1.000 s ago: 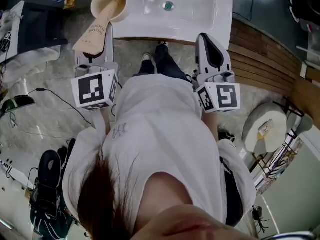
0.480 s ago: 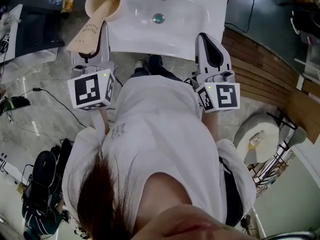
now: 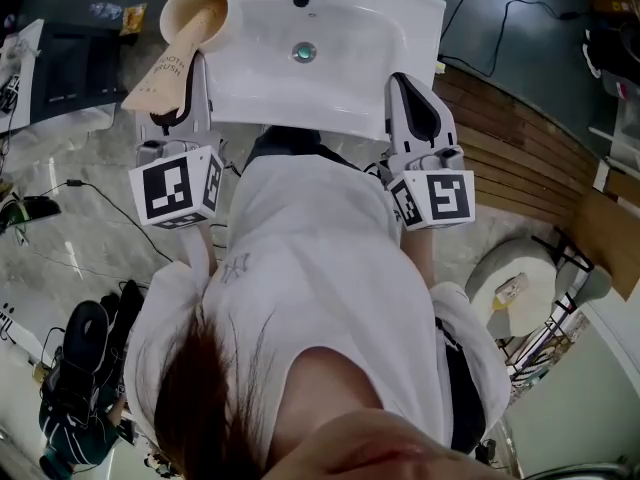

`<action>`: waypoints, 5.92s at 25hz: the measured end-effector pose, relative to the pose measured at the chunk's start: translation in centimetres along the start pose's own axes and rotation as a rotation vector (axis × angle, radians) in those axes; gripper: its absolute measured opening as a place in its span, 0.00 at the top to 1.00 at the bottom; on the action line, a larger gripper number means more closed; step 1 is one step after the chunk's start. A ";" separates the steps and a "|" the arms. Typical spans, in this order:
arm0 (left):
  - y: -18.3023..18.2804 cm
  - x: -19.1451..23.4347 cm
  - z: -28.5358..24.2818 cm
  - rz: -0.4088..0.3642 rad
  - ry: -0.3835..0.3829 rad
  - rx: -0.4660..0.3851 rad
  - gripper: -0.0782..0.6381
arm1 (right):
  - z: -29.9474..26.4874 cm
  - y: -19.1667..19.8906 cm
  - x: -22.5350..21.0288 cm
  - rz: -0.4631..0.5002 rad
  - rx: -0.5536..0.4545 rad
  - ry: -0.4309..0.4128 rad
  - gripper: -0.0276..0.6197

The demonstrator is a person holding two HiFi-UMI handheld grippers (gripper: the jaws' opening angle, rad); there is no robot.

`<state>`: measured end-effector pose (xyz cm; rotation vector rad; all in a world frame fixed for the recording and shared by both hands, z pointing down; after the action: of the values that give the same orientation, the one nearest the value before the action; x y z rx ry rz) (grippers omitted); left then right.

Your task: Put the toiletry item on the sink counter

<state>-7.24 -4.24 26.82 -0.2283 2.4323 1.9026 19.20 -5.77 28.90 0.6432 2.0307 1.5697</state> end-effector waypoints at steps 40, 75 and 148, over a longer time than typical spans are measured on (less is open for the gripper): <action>-1.2 9.6 -5.8 0.003 0.105 -0.045 0.82 | -7.8 -2.5 3.8 -0.001 0.002 0.134 0.94; 0.7 12.4 -4.8 -0.014 0.104 -0.068 0.82 | -8.2 -2.5 6.5 0.015 -0.019 0.175 0.94; 14.4 12.5 -19.4 -0.005 0.085 -0.040 0.82 | -7.2 0.2 5.3 0.028 0.214 0.310 0.94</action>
<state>-20.58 -20.76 43.84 -0.3234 2.4454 1.9801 10.57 -7.66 30.12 0.5326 2.4526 1.5591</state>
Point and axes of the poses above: the fingertips, and each gripper's own axes: z backward along the fingers, x to its left, y out of its underside, the point moved 3 cm from there along z, backward along the fingers, and after that the axes turned 2 degrees about -y, right-handed, at the moved point
